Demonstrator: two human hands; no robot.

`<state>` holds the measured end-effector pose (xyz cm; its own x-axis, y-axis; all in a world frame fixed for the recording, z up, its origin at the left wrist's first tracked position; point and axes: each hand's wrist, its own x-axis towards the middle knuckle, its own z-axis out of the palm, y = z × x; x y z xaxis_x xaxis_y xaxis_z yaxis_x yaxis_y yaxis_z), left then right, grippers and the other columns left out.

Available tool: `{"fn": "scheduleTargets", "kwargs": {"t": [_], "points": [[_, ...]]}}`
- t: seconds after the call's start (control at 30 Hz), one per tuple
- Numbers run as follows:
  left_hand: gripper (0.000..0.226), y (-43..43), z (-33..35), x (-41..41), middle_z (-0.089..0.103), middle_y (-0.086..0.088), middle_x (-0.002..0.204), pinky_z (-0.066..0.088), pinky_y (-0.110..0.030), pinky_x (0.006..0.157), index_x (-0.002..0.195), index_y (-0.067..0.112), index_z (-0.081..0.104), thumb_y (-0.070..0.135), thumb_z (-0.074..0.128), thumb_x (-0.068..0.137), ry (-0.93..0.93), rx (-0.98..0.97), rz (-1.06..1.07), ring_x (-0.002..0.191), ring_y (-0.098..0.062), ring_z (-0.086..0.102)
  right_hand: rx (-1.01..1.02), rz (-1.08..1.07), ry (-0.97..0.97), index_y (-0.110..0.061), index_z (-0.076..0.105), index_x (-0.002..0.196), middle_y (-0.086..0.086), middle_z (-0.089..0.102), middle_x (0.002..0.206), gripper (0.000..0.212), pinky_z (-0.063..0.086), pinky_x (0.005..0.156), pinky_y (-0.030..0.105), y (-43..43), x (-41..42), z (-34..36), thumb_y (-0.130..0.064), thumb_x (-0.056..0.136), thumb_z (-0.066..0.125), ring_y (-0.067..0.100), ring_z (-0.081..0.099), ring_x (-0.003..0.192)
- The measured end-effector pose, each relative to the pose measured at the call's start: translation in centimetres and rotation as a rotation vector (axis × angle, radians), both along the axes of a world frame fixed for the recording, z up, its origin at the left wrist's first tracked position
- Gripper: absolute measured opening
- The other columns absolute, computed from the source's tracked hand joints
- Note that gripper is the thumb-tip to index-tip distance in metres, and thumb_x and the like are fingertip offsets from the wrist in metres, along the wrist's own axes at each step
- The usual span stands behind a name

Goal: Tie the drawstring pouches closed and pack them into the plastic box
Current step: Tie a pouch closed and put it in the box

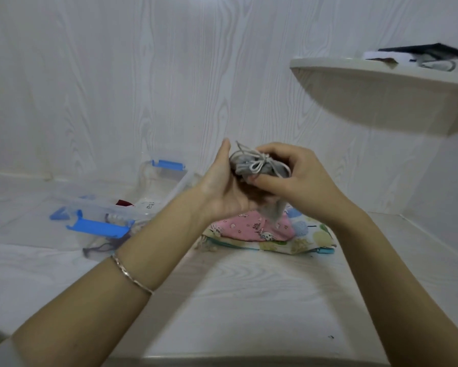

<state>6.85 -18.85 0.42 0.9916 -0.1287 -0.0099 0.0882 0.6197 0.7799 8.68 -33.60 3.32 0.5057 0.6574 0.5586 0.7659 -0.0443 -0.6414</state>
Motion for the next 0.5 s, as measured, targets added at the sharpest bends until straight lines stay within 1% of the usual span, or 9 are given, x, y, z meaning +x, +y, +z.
{"fn": "scheduleTargets", "kwargs": {"t": [0.03,0.07,0.17,0.23,0.37,0.43,0.5], "points": [[0.089,0.5,1.2,-0.2,0.071,-0.018,0.096,0.06,-0.039,0.069,0.107,0.004,0.063,0.077,0.016,0.087,-0.022,0.012,0.016,0.079,-0.028,0.071,0.021,0.014,-0.024,-0.013,0.071,0.102,-0.002,0.073,0.091,0.023,0.052,0.071,0.016,0.5,-0.2,0.7,-0.004,0.081,0.074,0.005,0.068,0.082],[0.089,0.9,2.3,-0.3,0.071,-0.018,0.095,0.06,-0.04,0.069,0.105,0.003,0.063,0.077,0.017,0.087,-0.043,0.023,0.033,0.077,-0.028,0.072,0.047,0.021,-0.047,-0.012,0.07,0.103,-0.002,0.072,0.09,0.023,0.052,0.072,0.016,1.0,-0.4,1.4,-0.004,0.081,0.074,0.004,0.067,0.081],[0.092,3.4,5.2,-0.8,0.069,-0.022,0.099,0.058,-0.045,0.076,0.105,-0.002,0.063,0.077,0.02,0.086,-0.092,0.02,0.125,0.084,-0.032,0.071,0.122,0.023,-0.114,-0.007,0.068,0.104,-0.003,0.069,0.089,0.024,0.048,0.073,0.013,3.6,-0.5,2.9,-0.001,0.081,0.073,-0.002,0.063,0.08],[0.093,5.7,6.5,-1.4,0.068,-0.024,0.105,0.056,-0.045,0.081,0.108,-0.005,0.062,0.076,0.021,0.087,-0.115,0.044,0.207,0.091,-0.034,0.069,0.167,0.041,-0.114,-0.007,0.067,0.102,-0.006,0.067,0.088,0.023,0.045,0.072,0.011,6.0,-0.2,3.5,0.002,0.081,0.072,-0.006,0.06,0.078],[0.088,10.7,7.3,-2.0,0.069,-0.02,0.113,0.054,-0.046,0.088,0.115,0.0,0.063,0.073,0.021,0.089,-0.099,0.149,0.395,0.101,-0.034,0.069,0.243,0.083,-0.019,-0.008,0.065,0.099,-0.004,0.066,0.086,0.022,0.046,0.07,0.011,11.5,0.8,3.8,0.0,0.08,0.072,-0.005,0.059,0.074],[0.084,12.8,6.9,-1.7,0.069,-0.018,0.113,0.05,-0.048,0.094,0.119,0.005,0.063,0.072,0.022,0.09,-0.032,0.204,0.482,0.103,-0.034,0.068,0.235,0.105,0.069,-0.011,0.064,0.096,-0.004,0.065,0.085,0.022,0.046,0.069,0.012,13.9,1.6,3.6,0.001,0.079,0.072,-0.005,0.059,0.071],[0.079,14.6,5.9,-1.0,0.069,-0.018,0.113,0.05,-0.05,0.093,0.118,0.009,0.064,0.07,0.023,0.09,0.059,0.238,0.542,0.102,-0.036,0.067,0.186,0.109,0.149,-0.015,0.064,0.092,-0.003,0.065,0.083,0.022,0.048,0.068,0.014,16.1,2.7,2.9,0.001,0.079,0.072,-0.002,0.059,0.07]]}}
